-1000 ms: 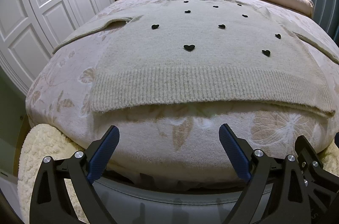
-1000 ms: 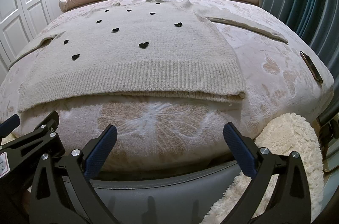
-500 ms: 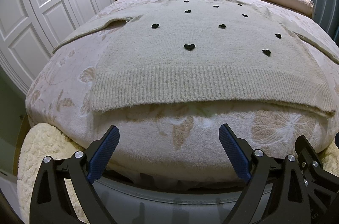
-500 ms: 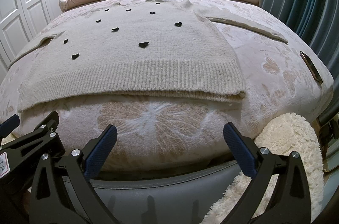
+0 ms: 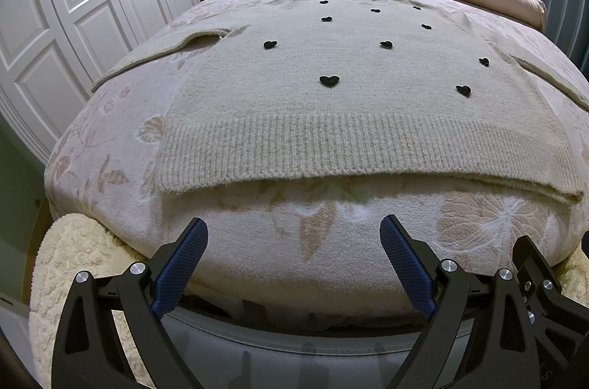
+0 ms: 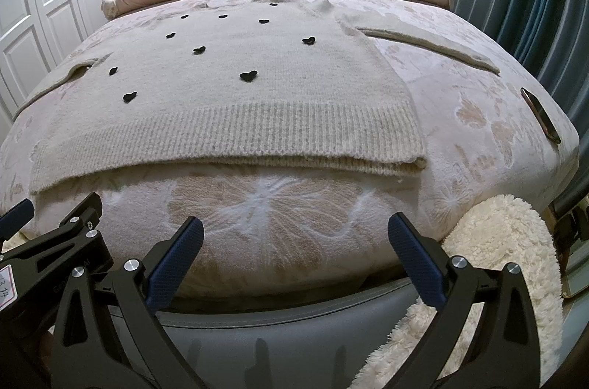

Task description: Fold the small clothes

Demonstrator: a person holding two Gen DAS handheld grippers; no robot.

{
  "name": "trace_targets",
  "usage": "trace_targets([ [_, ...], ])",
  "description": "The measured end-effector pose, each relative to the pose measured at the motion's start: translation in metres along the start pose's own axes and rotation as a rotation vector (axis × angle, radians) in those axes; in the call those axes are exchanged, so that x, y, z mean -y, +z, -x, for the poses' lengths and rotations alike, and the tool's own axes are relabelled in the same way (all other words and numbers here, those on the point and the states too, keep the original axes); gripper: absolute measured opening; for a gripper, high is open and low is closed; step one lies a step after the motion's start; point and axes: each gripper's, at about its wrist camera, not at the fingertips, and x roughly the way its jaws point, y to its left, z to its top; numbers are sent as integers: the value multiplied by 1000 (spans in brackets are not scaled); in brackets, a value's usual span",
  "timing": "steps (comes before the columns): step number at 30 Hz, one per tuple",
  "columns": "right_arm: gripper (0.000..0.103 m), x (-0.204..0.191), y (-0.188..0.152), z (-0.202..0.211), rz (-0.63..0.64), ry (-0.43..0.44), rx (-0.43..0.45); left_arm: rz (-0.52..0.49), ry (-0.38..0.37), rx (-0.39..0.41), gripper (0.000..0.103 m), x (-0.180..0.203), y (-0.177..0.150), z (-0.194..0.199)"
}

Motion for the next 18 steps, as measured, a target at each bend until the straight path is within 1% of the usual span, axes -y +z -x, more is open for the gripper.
trace_targets([
  [12, 98, 3, -4, -1, 0, -2, -9, 1, 3, -4, 91, -1, -4, -2],
  [18, 98, 3, -2, -7, -2, 6, -35, -4, 10, -21, 92, 1, -3, -6],
])
